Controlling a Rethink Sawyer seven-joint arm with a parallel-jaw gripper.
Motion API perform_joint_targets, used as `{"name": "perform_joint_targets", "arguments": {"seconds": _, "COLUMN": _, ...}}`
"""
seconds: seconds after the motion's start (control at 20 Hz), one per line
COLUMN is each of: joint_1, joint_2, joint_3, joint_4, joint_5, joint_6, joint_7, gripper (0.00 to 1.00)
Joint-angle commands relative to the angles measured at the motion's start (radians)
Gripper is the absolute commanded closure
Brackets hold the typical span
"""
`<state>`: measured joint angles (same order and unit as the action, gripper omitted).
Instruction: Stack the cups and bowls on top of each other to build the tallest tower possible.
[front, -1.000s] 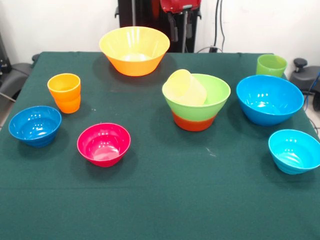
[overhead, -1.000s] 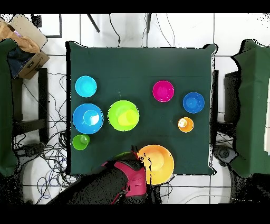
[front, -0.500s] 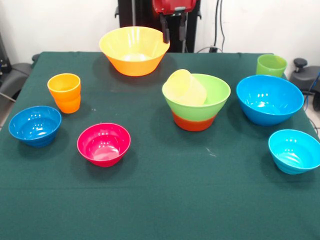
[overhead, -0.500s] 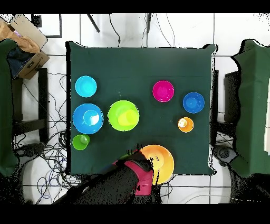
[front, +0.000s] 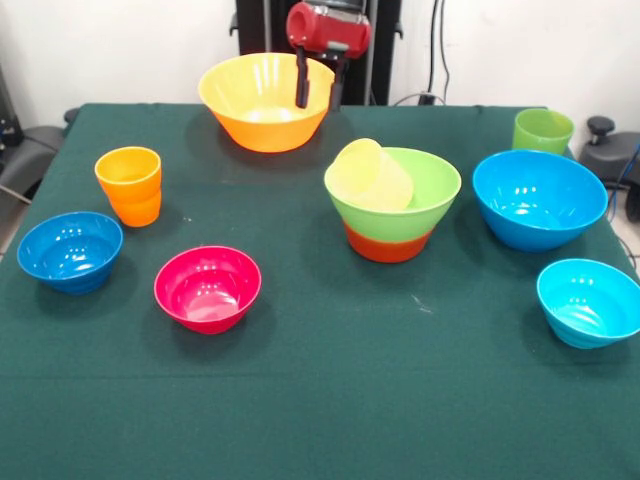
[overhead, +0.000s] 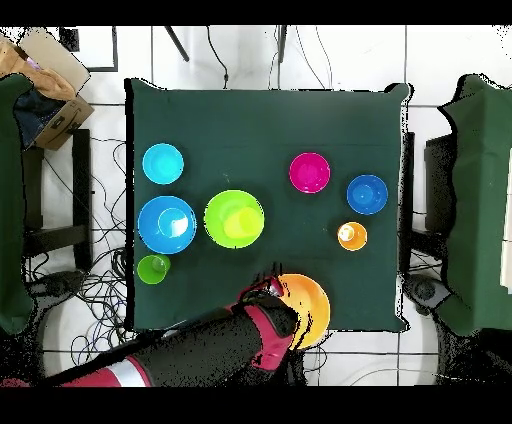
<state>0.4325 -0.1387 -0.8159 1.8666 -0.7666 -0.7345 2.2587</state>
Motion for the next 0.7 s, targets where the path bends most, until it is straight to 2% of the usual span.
{"name": "perform_joint_targets", "arguments": {"seconds": 0.05, "joint_1": 0.061, "joint_2": 0.173, "joint_3": -0.001, "joint_4": -0.058, "joint_5": 0.102, "joint_6": -0.048, "joint_7": -0.319, "gripper": 0.00}}
{"name": "perform_joint_targets", "arguments": {"seconds": 0.2, "joint_1": 0.099, "joint_2": 0.239, "joint_3": -0.010, "joint_4": -0.056, "joint_5": 0.191, "joint_6": -0.056, "joint_7": -0.331, "gripper": 0.00}}
{"name": "perform_joint_targets", "arguments": {"seconds": 0.3, "joint_1": 0.113, "joint_2": 0.253, "joint_3": -0.015, "joint_4": -0.052, "joint_5": 0.219, "joint_6": -0.057, "joint_7": -0.325, "gripper": 0.00}}
{"name": "perform_joint_targets", "arguments": {"seconds": 0.7, "joint_1": 0.133, "joint_2": 0.286, "joint_3": -0.038, "joint_4": -0.059, "joint_5": 0.239, "joint_6": -0.081, "joint_7": -0.287, "gripper": 0.00}}
